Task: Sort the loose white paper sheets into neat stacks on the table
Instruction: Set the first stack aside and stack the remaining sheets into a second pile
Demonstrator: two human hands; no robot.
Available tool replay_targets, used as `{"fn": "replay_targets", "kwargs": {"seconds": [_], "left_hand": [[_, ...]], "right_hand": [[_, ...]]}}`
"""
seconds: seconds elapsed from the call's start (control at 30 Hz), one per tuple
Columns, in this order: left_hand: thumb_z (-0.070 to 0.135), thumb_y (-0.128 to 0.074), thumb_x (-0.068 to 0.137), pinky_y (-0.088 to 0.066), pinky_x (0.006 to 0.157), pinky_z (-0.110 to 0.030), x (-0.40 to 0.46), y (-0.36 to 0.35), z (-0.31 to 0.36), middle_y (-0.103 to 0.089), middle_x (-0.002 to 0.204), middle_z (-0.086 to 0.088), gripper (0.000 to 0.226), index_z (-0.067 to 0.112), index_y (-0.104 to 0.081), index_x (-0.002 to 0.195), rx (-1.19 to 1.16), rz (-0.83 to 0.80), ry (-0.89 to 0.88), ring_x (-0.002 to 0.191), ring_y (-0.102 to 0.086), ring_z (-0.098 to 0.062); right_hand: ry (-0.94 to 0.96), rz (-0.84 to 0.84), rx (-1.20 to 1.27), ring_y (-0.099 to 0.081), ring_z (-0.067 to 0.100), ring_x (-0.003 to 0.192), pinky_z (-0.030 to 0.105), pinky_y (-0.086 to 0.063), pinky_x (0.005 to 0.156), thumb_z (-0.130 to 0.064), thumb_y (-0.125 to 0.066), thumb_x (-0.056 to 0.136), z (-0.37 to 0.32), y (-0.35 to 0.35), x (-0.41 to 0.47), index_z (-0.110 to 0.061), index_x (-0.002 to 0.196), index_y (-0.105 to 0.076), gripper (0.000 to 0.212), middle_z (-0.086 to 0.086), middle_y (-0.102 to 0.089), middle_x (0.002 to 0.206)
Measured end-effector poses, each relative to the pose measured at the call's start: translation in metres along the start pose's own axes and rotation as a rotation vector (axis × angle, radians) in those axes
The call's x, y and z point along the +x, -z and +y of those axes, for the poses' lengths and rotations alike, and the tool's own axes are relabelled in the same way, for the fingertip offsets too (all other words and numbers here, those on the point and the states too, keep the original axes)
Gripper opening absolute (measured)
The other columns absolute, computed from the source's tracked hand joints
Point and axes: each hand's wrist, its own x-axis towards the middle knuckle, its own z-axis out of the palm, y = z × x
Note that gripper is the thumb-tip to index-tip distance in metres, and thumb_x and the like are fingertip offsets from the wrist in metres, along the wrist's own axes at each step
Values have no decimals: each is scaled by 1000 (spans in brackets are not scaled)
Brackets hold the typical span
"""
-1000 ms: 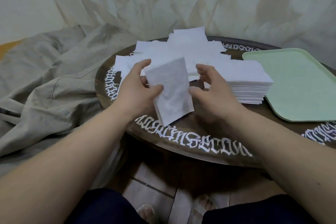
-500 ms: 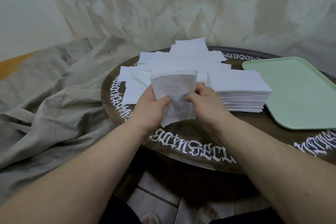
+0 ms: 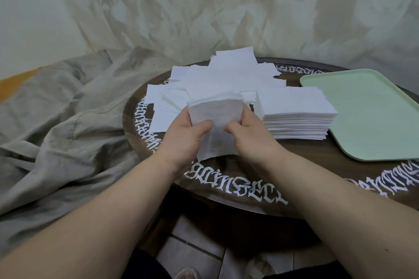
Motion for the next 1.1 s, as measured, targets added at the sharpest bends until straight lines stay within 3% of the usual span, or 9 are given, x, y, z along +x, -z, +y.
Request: {"fn": "replay_targets", "kwargs": {"seconds": [0.17, 0.33, 0.43, 0.53, 0.63, 0.8, 0.87, 0.97, 1.1], "left_hand": [[-3, -52, 90, -51, 92, -41, -2, 1, -2, -68, 114, -12, 32, 10, -57, 119, 3, 16, 11, 110, -63, -30], [-2, -51, 92, -54, 80, -30, -2, 3, 2, -69, 109, -10, 28, 9, -59, 116, -11, 16, -12, 99, -67, -22], [1, -48, 95, -55, 84, -35, -5, 1, 3, -70, 108, -12, 21, 9, -61, 110, -49, -2, 28, 99, -67, -24], [5, -46, 97, -55, 84, -38, 0, 4, 10, -70, 107, -10, 19, 9, -59, 109, -247, 103, 76, 95, -68, -23], [5, -52, 94, -59, 70, -35, 5, 21, 12, -71, 100, -6, 13, 11, -61, 101, -311, 215, 107, 86, -69, -18], [6, -69, 82, -50, 54, -28, 4, 48, -13, -64, 75, -11, 13, 10, -59, 74, 445, 195, 294, 54, -57, -20], [14, -70, 80, -53, 65, -38, 5, 48, -17, -61, 68, -10, 18, 10, -58, 67, 786, 131, 270, 60, -59, -26], [30, -64, 84, -49, 73, -35, 6, 42, -8, -60, 71, -8, 29, 8, -58, 66, 1245, 56, 209, 77, -59, -29], [35, -63, 83, -48, 81, -32, 4, 46, 1, -66, 97, -8, 31, 6, -67, 93, 1454, 93, 177, 101, -60, -28]], "right_hand": [[-13, -77, -193, -55, 14, 110, 29, -44, 92, -5, -42, 87, 7, 2, -1, -22, 127, -48, 44, -4, -61, 118], [-4, -80, -163, -56, 11, 100, 22, -45, 79, -6, -44, 88, 4, 10, 2, -25, 114, -51, 33, -5, -61, 109], [-33, -192, -324, -57, 14, 105, 28, -45, 87, -14, -55, 84, 12, 12, 2, -21, 124, -50, 40, -5, -62, 115], [-127, -225, -300, -63, 22, 94, 33, -52, 74, -15, -62, 79, 16, 18, 2, -19, 108, -59, 29, 1, -67, 102], [-143, -79, -149, -63, 23, 80, 34, -50, 63, -11, -63, 81, 17, 26, 5, -16, 88, -63, 9, 4, -66, 89], [11, 188, -261, -59, 16, 80, 35, -51, 82, -8, -63, 82, 29, 29, 15, -19, 100, -62, 21, -4, -59, 85], [62, 139, -425, -60, 14, 86, 29, -49, 85, -11, -63, 84, 31, 29, 14, -19, 113, -59, 30, -6, -60, 93], [135, 19, -686, -60, 15, 95, 29, -47, 88, -20, -66, 84, 35, 31, 9, -19, 124, -54, 42, -4, -63, 103], [92, -127, -938, -59, 16, 87, 34, -50, 79, -41, -74, 73, 30, 40, 1, -21, 99, -57, 37, -7, -65, 91]]}}
